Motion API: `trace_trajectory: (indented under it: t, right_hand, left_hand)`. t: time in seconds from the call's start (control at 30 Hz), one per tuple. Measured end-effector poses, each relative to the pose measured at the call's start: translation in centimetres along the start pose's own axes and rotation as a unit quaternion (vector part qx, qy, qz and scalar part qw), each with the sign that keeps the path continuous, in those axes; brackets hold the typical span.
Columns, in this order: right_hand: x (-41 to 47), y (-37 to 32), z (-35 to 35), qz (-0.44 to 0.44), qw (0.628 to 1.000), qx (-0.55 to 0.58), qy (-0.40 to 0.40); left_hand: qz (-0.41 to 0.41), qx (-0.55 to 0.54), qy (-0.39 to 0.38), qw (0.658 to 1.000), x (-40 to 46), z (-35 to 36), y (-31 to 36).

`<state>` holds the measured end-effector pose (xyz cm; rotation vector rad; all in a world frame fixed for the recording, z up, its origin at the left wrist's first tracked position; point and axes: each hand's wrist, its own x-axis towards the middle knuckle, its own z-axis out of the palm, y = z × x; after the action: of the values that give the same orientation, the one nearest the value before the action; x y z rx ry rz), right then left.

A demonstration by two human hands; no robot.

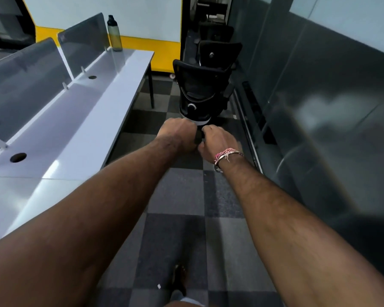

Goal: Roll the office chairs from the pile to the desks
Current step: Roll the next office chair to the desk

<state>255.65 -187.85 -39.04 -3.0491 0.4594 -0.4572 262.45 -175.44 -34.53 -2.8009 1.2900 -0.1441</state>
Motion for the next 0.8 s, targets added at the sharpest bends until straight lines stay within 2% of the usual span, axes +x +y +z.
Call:
trace_trajectory:
  t: [0.33,0.8]
  right_hand:
    - [20.4,3.1,5.1,-0.014,1.000,-0.015,-0.001]
    - [47.6,3.7,15.0,0.092,0.996,0.006,-0.005]
  left_hand:
    - [-0.004,0.008,-0.010,1.000,19.3,2.1,-9.0]
    - [0.099,0.045,-0.026,0.994,46.2,5.6,-23.4]
